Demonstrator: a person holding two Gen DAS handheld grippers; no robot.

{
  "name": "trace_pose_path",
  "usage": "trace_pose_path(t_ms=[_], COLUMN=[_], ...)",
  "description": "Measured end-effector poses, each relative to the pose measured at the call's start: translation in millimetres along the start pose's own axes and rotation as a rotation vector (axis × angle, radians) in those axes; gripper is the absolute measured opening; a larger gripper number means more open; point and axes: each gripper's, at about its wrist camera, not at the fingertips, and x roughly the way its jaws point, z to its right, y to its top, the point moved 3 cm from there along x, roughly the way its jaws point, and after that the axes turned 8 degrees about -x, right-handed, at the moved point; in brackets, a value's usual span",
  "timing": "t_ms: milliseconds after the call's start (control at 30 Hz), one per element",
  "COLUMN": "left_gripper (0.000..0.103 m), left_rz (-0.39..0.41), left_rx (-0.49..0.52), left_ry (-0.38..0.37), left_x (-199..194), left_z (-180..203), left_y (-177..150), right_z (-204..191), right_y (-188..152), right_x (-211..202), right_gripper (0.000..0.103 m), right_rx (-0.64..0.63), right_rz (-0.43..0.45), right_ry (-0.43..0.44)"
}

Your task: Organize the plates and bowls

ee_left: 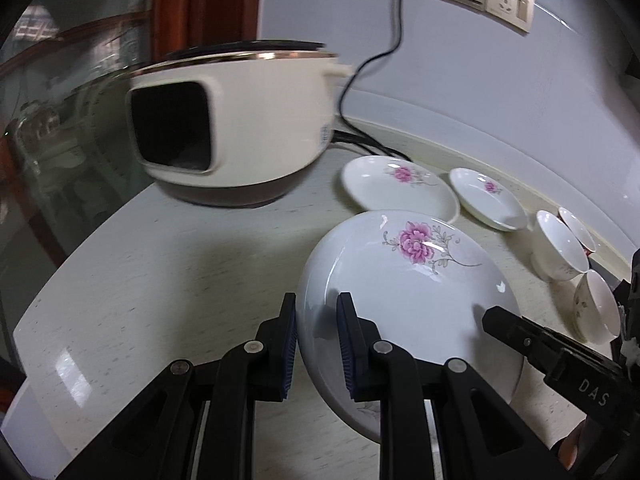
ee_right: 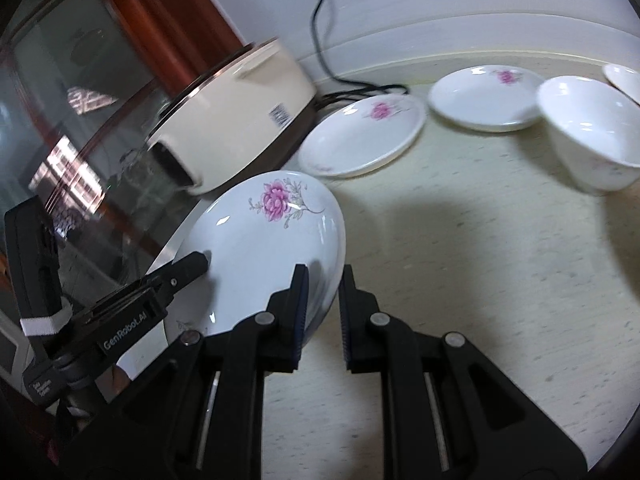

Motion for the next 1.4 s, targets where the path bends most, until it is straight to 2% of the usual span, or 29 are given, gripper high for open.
trace_pose_path(t_ms=[200,367,600,933,1200,1233,1300,1333,1367,1400], left_gripper=[0.020,0.021,0.021,0.022,0.023,0.026,0.029,0.039,0.053,0.060], left_rz=[-0.020,-0.007,-0.009,-0.024,-0.033,-0.036,-0.018,-0.006,0.011,0.026], left_rx=[-0.045,-0.067,-0.123,-0.170,-0.192,-0.194,-0.193,-0.196,-0.201,-0.204], left_ry=[0.034,0.045,0.083,0.115,0.134,0.137,0.141,0.154,0.167,0.175], left_x=[6,6,10,32,41,40,38,36,32,29], left_z=[-30,-44,-70,-89,-90,-90,-88,-88,-88,-88], left_y=[-7,-7,0,7,10,10,11,11,10,10], right_z=[-21,-33,-56,-65,-60,-59,-57,-55,-54,-51], right_y=[-7,-4,-1,6,4,4,4,6,9,11], right_x=[25,35,62,88,90,90,86,80,75,66], right_gripper=[0.019,0.020,0.020,0.020,0.024,0.027,0.044,0.063,0.071,0.072], right_rx=[-0.054,-0.074,-0.137,-0.145,-0.111,-0.105,-0.090,-0.082,-0.080,-0.085], right_rz=[-0.056,-0.059,-0.120,-0.157,-0.177,-0.184,-0.170,-0.138,-0.109,-0.063], right_ry=[0.010,0.032,0.008,0.029,0.058,0.061,0.085,0.080,0.069,0.038])
